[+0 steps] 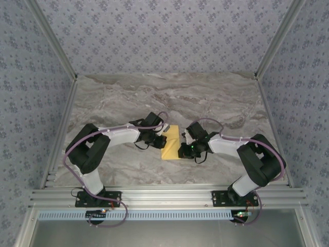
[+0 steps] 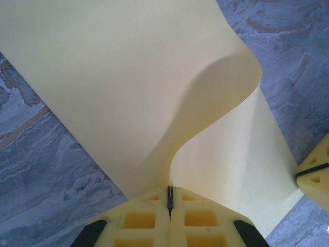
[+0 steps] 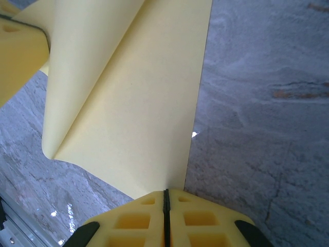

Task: Fold a paper plane with a square sheet of paper (fold left side to right side)
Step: Fold the triangle a second time at the center of the table.

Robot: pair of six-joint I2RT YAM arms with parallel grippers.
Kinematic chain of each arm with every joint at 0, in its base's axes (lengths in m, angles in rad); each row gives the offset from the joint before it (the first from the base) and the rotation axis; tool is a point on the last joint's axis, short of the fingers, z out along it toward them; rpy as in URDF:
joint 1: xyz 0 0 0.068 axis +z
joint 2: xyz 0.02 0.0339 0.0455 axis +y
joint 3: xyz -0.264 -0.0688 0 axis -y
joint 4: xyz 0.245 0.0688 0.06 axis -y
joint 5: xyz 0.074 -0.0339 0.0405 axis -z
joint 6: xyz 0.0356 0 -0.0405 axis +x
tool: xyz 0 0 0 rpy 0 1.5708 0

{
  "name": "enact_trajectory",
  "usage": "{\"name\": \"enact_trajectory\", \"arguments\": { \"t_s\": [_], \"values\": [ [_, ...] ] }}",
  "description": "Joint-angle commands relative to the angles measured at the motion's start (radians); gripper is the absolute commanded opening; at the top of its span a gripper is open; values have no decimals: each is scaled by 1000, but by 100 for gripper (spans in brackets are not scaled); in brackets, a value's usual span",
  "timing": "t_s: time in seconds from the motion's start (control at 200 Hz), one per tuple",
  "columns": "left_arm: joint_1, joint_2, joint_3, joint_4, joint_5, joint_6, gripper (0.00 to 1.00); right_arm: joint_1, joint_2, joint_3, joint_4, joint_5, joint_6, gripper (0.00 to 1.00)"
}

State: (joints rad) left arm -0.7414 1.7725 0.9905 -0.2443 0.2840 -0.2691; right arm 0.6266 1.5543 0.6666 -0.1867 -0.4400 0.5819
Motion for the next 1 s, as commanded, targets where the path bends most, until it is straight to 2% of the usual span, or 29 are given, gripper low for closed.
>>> {"name": "enact_trajectory", "arguments": {
  "t_s": [0.0,0.31,0.61,0.804,0.994],
  "values": [
    [4,25,31,-20,4,24,4,16,41,-12,-76,37,-19,10],
    [4,51,29,-16,22,25,4,14,17,-11,-40,5,-13,10],
    [5,50,33,-22,33,33,5,-23,-81,-3,0,-42,-2,11],
    [4,50,33,-26,34,36,5,-60,-77,-18,236,-117,130,10],
    [5,53,34,-27,35,34,5,-62,1,57,291,-91,154,10]
  ]
}}
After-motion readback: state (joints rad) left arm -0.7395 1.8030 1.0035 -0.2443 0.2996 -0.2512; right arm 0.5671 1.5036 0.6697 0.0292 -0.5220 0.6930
